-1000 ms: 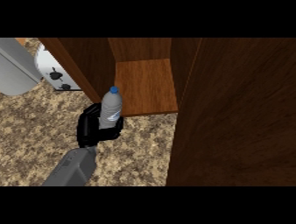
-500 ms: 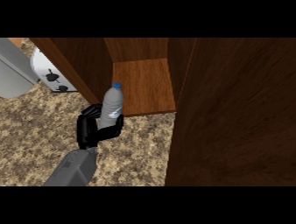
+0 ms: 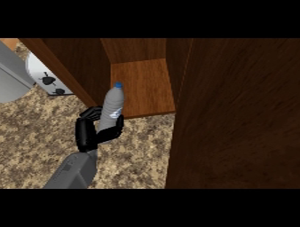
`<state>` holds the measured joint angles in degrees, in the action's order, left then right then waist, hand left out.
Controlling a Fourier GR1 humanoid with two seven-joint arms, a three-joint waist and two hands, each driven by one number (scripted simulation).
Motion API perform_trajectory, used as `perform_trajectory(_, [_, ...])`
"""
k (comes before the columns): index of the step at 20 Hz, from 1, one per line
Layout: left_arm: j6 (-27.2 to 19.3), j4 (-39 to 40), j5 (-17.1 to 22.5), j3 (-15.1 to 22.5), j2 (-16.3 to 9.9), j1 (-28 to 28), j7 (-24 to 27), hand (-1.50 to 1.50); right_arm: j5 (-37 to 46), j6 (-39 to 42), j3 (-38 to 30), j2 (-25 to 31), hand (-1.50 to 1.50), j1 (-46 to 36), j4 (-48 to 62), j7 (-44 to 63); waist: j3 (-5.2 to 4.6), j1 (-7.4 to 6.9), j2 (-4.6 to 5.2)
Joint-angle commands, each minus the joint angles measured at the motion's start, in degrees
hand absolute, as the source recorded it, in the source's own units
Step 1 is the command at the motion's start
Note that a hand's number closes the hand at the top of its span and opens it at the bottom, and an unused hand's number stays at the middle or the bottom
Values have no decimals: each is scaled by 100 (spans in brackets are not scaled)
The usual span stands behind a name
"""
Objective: Pick up the bottled water, place it into the cabinet and close the cabinet
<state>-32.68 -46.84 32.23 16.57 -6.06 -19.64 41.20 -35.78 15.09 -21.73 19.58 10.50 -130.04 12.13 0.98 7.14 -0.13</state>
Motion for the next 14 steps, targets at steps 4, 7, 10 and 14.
perform_trajectory(4, [-7, 397, 85, 55, 310, -1523, -829, 150, -200, 193, -132, 172, -150, -79, 229, -4, -106, 321, 195])
perform_trajectory(7, [136, 298, 314, -104, 343, -1446, -725, 150, -246, 148, -139, 153, -150, -112, 226, 14, -121, 307, 199])
perform_trajectory(10, [81, 259, 393, -143, 331, -1471, -727, 150, -294, 180, -159, 156, -150, -187, 295, -41, -114, 357, 216])
perform_trajectory(14, [3, 288, 408, -156, 283, -1429, -598, 150, -349, 247, -220, 212, -150, -279, 432, -92, -111, 427, 247])
